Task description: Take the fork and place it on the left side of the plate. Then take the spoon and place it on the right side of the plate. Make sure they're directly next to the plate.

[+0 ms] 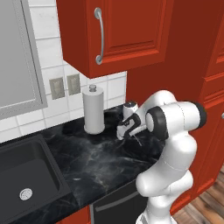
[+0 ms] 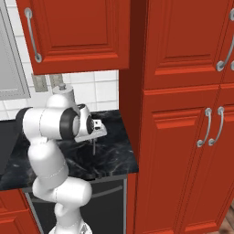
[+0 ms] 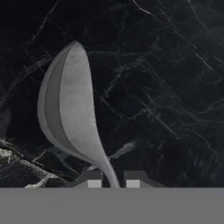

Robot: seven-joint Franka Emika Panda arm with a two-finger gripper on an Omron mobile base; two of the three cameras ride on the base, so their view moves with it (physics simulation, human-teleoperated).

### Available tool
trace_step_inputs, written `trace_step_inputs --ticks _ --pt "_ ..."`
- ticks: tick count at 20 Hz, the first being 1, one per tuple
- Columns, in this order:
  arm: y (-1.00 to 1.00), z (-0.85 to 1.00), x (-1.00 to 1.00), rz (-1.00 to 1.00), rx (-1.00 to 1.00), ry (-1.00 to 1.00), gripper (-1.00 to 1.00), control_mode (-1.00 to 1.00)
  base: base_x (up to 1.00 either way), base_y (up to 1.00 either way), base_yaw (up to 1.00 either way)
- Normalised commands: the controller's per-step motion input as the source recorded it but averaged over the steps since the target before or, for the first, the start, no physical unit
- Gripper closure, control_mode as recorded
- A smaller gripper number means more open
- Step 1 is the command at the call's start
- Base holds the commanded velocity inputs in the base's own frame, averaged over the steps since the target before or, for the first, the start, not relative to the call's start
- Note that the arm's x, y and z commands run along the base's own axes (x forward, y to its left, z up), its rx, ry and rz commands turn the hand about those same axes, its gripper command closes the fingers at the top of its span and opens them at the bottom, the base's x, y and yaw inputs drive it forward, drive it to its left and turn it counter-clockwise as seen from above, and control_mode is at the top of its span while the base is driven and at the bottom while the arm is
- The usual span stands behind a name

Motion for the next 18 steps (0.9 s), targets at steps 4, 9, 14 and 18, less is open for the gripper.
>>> trace_step_inputs --ticks 4,9,14,18 --pt "-0.01 0.29 -0.20 0.00 0.00 -0.04 1.00 -1.00 0.00 0.00 0.00" --pt "-0.14 0.44 -0.30 0.00 0.00 -0.01 1.00 -1.00 0.00 0.00 0.00" --pt "-0.20 0.53 -0.33 0.00 0.01 0.00 1.00 -1.00 0.00 0.00 0.00" --pt "-0.15 0.67 -0.37 0.00 0.01 0.00 1.00 -1.00 0.00 0.00 0.00"
